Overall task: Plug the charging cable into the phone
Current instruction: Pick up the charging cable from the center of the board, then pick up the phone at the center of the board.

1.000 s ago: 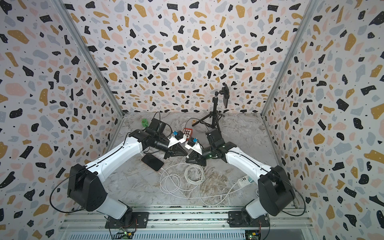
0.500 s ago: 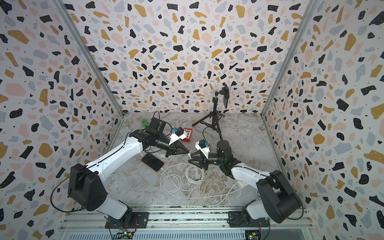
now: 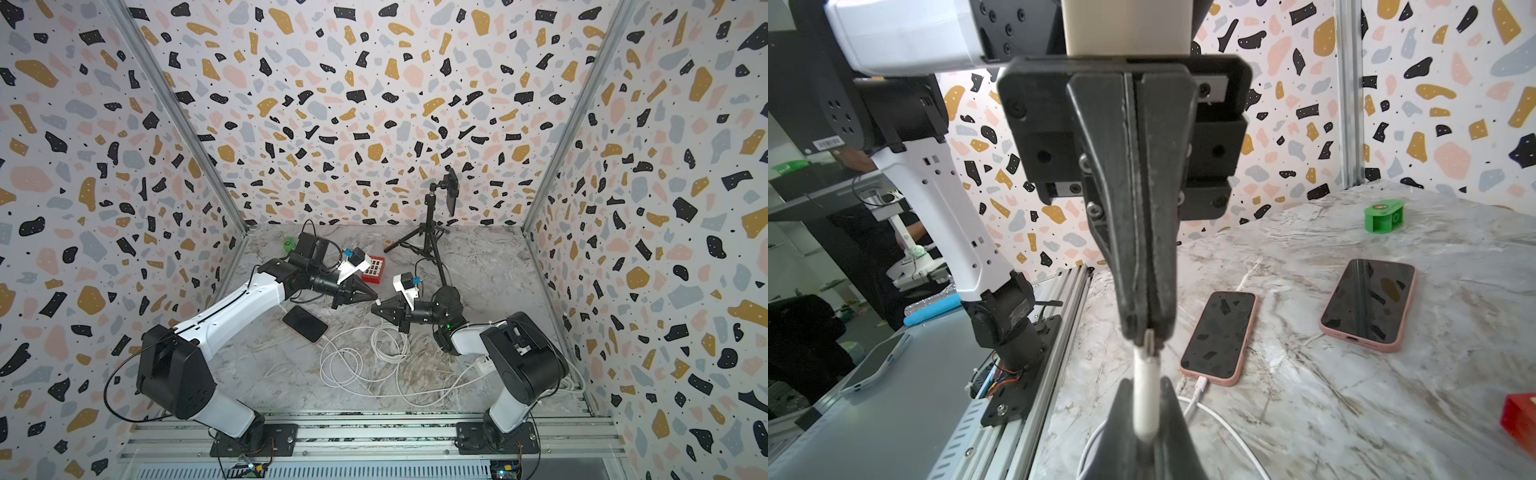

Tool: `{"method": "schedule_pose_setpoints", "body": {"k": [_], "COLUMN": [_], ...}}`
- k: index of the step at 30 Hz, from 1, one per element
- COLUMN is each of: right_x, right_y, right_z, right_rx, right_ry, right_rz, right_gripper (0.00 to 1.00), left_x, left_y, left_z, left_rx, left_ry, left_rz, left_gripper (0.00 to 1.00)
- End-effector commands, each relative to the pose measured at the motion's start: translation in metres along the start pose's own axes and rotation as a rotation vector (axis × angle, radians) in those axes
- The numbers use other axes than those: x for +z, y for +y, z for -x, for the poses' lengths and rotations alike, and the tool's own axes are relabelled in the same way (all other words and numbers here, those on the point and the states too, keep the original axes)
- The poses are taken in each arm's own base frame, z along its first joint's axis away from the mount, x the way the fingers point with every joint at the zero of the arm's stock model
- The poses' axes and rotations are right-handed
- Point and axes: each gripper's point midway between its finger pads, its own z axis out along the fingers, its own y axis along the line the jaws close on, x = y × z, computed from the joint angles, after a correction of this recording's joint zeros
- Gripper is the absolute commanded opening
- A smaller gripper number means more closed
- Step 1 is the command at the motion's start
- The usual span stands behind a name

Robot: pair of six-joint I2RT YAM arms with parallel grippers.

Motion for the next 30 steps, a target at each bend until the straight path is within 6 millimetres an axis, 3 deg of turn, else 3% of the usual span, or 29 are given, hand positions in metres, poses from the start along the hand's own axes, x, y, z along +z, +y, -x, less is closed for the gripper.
{"method": "schedule_pose_setpoints", "body": {"k": [1, 5, 8, 10, 13, 17, 19, 21, 23, 26, 30], "right_x": [0.000, -0.002, -0.001, -0.001, -0.005, -0.020, -0.024, -0.026, -0.028, -0.032, -0.036], "right_y": [0.010, 0.002, -0.007, -0.017, -0.029, -0.053, -0.057, -0.059, -0.061, -0.062, -0.060], "right_z": [0.026, 0.024, 0.016, 0.007, -0.007, -0.025, -0.027, -0.025, -0.025, -0.030, -0.035], "right_rx": [-0.082, -0.053, -0.036, -0.024, -0.023, 0.005, 0.012, 0.013, 0.022, 0.029, 0.031], "right_ry": [-0.056, -0.050, -0.007, 0.049, 0.159, 0.333, 0.368, 0.371, 0.382, 0.415, 0.451], "right_rz": [0.046, 0.026, -0.011, -0.063, -0.161, -0.340, -0.375, -0.396, -0.419, -0.438, -0.444], "right_gripper": [0.00, 0.00, 0.00, 0.00, 0.00, 0.00, 0.00, 0.00, 0.00, 0.00, 0.00], "left_x": [-0.001, -0.004, -0.008, -0.013, -0.028, -0.063, -0.095, -0.123, -0.144, -0.158, -0.162], "left_y": [0.002, 0.007, 0.025, 0.042, 0.074, 0.116, 0.142, 0.155, 0.164, 0.173, 0.190], "left_z": [-0.005, -0.005, -0.003, -0.002, -0.005, -0.018, -0.039, -0.063, -0.086, -0.107, -0.137], "left_rx": [-0.041, -0.044, -0.094, -0.175, -0.297, -0.502, -0.634, -0.744, -0.817, -0.883, -1.033], "left_ry": [-0.015, -0.011, 0.001, 0.008, 0.014, -0.019, -0.012, 0.021, 0.062, 0.139, 0.207], "left_rz": [-0.019, 0.011, 0.095, 0.189, 0.397, 0.712, 0.971, 1.180, 1.338, 1.438, 1.475], "left_gripper": [0.00, 0.02, 0.62, 0.82, 0.86, 0.88, 0.88, 0.88, 0.96, 1.00, 1.00]}}
